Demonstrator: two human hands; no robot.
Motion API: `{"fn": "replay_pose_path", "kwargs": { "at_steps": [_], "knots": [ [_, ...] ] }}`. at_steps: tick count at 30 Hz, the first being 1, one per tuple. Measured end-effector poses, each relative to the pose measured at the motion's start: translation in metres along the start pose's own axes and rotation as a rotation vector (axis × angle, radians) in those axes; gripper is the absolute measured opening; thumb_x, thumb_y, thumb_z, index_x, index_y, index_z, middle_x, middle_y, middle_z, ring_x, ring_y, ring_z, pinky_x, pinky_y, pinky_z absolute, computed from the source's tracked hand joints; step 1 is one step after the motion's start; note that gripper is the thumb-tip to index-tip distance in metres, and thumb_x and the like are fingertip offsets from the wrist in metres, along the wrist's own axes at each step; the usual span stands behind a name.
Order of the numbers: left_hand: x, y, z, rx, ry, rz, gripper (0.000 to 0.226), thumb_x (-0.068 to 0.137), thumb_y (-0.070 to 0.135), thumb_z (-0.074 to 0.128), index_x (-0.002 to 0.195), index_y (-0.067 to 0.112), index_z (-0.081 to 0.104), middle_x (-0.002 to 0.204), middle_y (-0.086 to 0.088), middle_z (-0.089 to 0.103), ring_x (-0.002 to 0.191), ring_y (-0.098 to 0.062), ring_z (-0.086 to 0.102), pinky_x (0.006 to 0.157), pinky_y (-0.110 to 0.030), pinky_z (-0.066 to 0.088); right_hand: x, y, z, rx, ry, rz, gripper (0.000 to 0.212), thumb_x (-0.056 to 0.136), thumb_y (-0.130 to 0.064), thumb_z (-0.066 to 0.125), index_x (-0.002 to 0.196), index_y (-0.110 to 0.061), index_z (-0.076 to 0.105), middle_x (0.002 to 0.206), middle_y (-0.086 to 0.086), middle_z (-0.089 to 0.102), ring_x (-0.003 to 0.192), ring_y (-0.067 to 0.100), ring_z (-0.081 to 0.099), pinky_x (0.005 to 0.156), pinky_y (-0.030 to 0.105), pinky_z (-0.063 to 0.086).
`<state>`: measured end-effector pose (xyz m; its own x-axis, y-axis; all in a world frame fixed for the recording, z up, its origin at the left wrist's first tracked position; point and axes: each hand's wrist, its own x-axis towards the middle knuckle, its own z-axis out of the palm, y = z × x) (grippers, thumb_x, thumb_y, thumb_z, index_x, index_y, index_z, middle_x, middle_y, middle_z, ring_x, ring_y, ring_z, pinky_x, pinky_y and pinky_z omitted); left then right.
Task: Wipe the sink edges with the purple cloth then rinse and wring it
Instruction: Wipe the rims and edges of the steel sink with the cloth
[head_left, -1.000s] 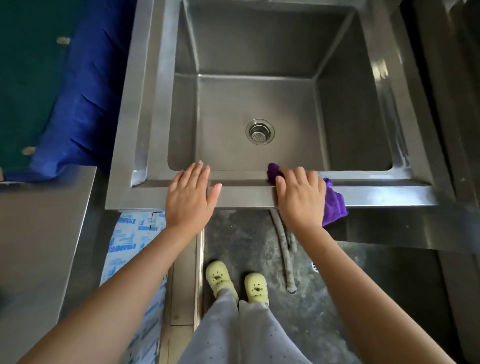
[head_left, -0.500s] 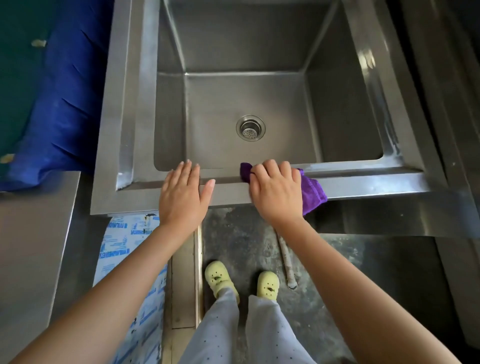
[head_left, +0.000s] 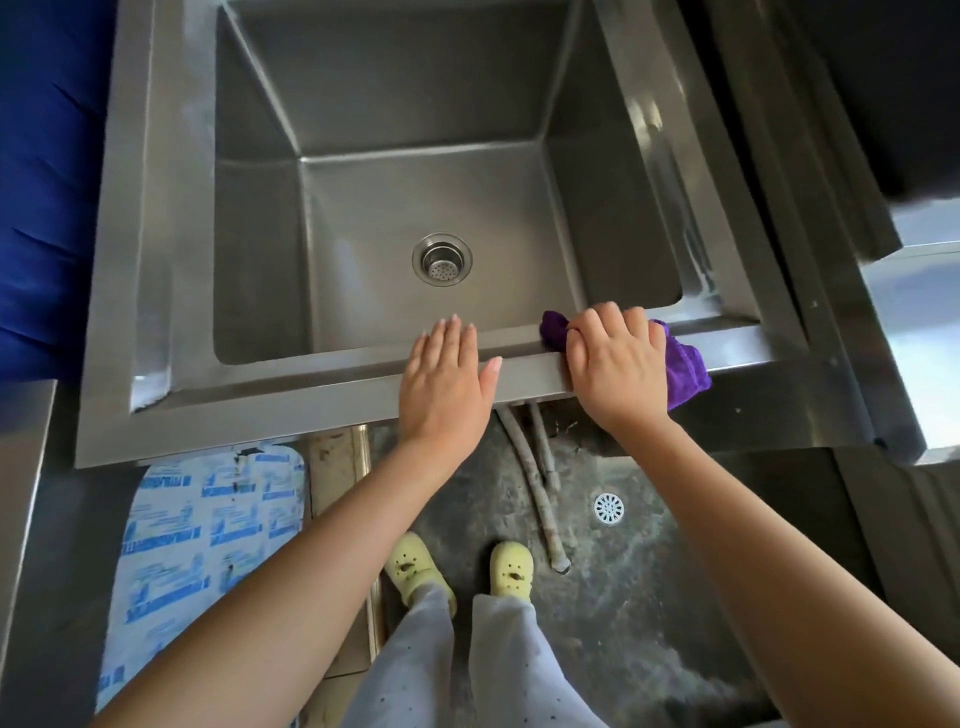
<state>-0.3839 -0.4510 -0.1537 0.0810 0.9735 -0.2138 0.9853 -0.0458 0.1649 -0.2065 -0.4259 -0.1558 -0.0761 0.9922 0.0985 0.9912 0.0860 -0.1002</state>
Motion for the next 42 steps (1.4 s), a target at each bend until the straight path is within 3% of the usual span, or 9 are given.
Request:
{"fn": "replay_pose_path", "kwargs": {
  "at_steps": [6, 8, 11, 13, 18, 25, 30, 36, 42],
  "knots": [
    [0.010, 0.038, 0.005, -0.015, -0.022, 0.053, 0.060, 0.099, 0.044, 0.018, 0.148, 0.008, 0.021, 0.157, -0.011, 0.017, 0.146, -0.022, 0.013, 0.118, -0.036, 0.005, 0.008, 0.060, -0.005, 0.000, -0.020, 0.049, 0.029, 0.093, -0.030, 0.032, 0.091, -0.012, 0.054, 0.097, 0.009, 0.058, 0.089, 0.034, 0.048, 0.079, 0.043, 0.036],
    [0.013, 0.049, 0.008, -0.001, -0.013, 0.035, 0.059, 0.098, 0.043, 0.019, 0.144, 0.008, 0.031, 0.152, -0.012, 0.030, 0.142, -0.025, 0.025, 0.117, -0.040, 0.014, 0.011, 0.079, -0.007, 0.003, -0.042, 0.074, 0.026, 0.094, -0.029, 0.034, 0.093, -0.012, 0.054, 0.100, 0.010, 0.058, 0.092, 0.034, 0.047, 0.081, 0.043, 0.036],
    [0.012, 0.054, 0.011, 0.034, 0.113, -0.013, 0.055, 0.093, 0.040, 0.025, 0.125, 0.007, 0.055, 0.127, -0.011, 0.059, 0.118, -0.027, 0.053, 0.104, -0.043, 0.037, 0.015, 0.087, -0.009, 0.014, -0.043, 0.089, 0.029, 0.094, -0.030, 0.031, 0.094, -0.013, 0.054, 0.102, 0.010, 0.057, 0.094, 0.034, 0.046, 0.082, 0.043, 0.035],
    [0.011, 0.053, 0.015, 0.043, 0.184, -0.005, 0.049, 0.092, 0.038, 0.031, 0.118, 0.007, 0.059, 0.118, -0.009, 0.062, 0.110, -0.028, 0.056, 0.100, -0.042, 0.042, 0.015, 0.084, -0.009, 0.016, -0.036, 0.104, 0.032, 0.094, -0.031, 0.028, 0.095, -0.013, 0.054, 0.103, 0.010, 0.057, 0.094, 0.034, 0.046, 0.082, 0.043, 0.035],
    [0.012, 0.057, 0.017, 0.044, 0.199, -0.029, 0.049, 0.092, 0.036, 0.029, 0.118, 0.006, 0.059, 0.116, -0.008, 0.063, 0.109, -0.027, 0.057, 0.098, -0.040, 0.042, 0.012, 0.069, -0.007, -0.027, -0.034, 0.123, 0.033, 0.094, -0.030, 0.028, 0.095, -0.010, 0.054, 0.101, 0.013, 0.057, 0.091, 0.034, 0.047, 0.080, 0.044, 0.035],
    [0.031, 0.090, 0.019, 0.038, 0.131, 0.039, 0.056, 0.090, 0.034, 0.026, 0.122, 0.001, 0.058, 0.110, -0.009, 0.065, 0.103, -0.027, 0.058, 0.095, -0.036, 0.045, 0.020, 0.100, -0.010, -0.028, -0.086, -0.153, 0.034, 0.093, -0.036, 0.028, 0.099, -0.017, 0.055, 0.099, 0.008, 0.057, 0.090, 0.033, 0.048, 0.078, 0.042, 0.038],
    [0.045, 0.115, 0.019, 0.019, 0.145, 0.021, 0.053, 0.089, 0.033, 0.026, 0.112, 0.003, 0.063, 0.097, -0.009, 0.068, 0.094, -0.026, 0.059, 0.086, -0.035, 0.048, 0.026, 0.130, -0.009, -0.057, -0.065, -0.105, 0.027, 0.094, -0.032, 0.034, 0.099, -0.016, 0.056, 0.101, 0.007, 0.059, 0.091, 0.032, 0.048, 0.077, 0.041, 0.037],
    [0.047, 0.119, 0.023, 0.073, 0.156, 0.012, 0.052, 0.090, 0.034, 0.026, 0.113, 0.003, 0.062, 0.097, -0.010, 0.067, 0.094, -0.028, 0.059, 0.086, -0.036, 0.047, 0.017, 0.103, -0.010, -0.074, -0.028, 0.081, 0.029, 0.091, -0.032, 0.034, 0.091, -0.012, 0.055, 0.095, 0.012, 0.059, 0.086, 0.034, 0.051, 0.074, 0.042, 0.039],
    [0.048, 0.117, 0.025, 0.045, 0.161, 0.049, 0.051, 0.091, 0.033, 0.027, 0.115, 0.002, 0.060, 0.101, -0.012, 0.066, 0.096, -0.030, 0.058, 0.088, -0.038, 0.045, 0.011, 0.079, -0.005, -0.007, -0.027, -0.085, 0.025, 0.091, -0.031, 0.039, 0.088, -0.014, 0.056, 0.088, 0.005, 0.060, 0.079, 0.030, 0.052, 0.070, 0.039, 0.039]
  ]
}}
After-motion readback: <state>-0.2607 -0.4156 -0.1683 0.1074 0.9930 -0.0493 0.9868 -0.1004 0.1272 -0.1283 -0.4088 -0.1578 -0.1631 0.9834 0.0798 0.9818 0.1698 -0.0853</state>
